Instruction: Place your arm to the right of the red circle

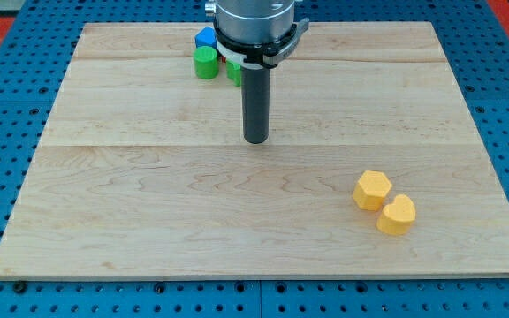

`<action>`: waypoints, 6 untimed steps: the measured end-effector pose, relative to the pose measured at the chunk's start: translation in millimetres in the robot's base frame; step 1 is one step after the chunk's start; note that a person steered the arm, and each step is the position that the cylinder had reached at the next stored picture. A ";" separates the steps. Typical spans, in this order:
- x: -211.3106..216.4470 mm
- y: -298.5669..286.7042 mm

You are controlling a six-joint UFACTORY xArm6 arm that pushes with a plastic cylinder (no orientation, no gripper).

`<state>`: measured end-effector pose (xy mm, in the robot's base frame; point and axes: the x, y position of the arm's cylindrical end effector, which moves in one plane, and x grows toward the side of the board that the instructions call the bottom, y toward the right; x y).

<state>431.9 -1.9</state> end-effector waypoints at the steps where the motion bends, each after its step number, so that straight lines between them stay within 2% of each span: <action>1: -6.2 0.0; 2: -32.8 -21.7; 3: -89.2 49.3; 4: -191.6 83.9; 5: -227.0 35.4; 6: -239.0 -8.1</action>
